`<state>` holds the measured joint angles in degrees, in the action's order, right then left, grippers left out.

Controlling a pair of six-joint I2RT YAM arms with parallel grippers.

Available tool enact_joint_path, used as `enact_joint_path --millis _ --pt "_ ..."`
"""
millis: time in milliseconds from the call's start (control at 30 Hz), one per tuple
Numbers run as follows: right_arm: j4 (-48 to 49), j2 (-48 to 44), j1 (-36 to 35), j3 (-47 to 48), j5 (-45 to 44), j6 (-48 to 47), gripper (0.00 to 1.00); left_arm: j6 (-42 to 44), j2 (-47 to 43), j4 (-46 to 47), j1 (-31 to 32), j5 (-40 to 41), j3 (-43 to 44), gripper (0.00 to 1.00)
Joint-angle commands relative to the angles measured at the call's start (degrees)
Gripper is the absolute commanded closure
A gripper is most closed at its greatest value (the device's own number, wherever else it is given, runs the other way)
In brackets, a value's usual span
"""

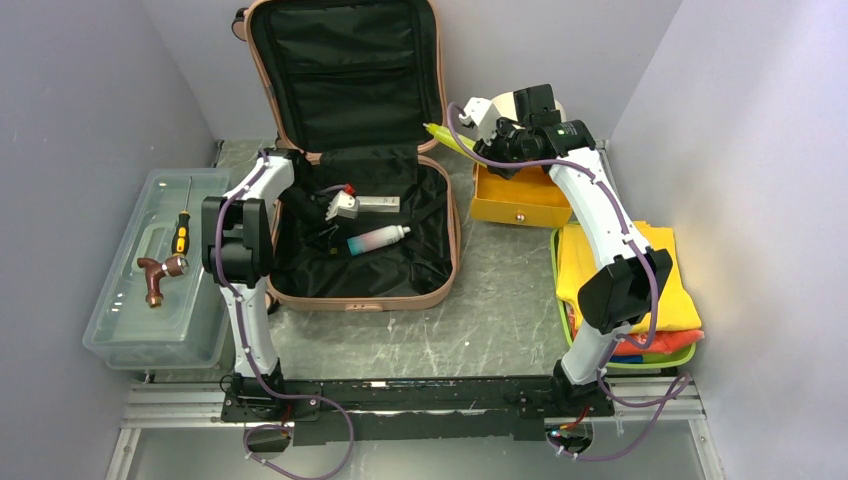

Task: Open, take out, and arrange the luggage
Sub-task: Pick up the makeup from the opened luggage.

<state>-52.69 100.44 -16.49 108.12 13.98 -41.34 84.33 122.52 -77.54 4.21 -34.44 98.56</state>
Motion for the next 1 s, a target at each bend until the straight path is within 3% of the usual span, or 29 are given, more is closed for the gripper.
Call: enact_joint_path --millis 0,533,967 --pt "3.25 -1.59 -0.21 1.66 0.25 0.68 1.00 -0.38 -0.45 2.54 0.27 0.72 -1.18 0.53" --pt "3.14 -0.86 -0.20 2.16 0.54 0.58 1.00 -3.35 2.73 4.93 2.00 0.87 0.63 0.49" --pt "2.93 -0.62 -0.21 2.45 0.66 0.30 1.00 -4.21 3.91 4.66 1.89 6.78 0.93 0.49"
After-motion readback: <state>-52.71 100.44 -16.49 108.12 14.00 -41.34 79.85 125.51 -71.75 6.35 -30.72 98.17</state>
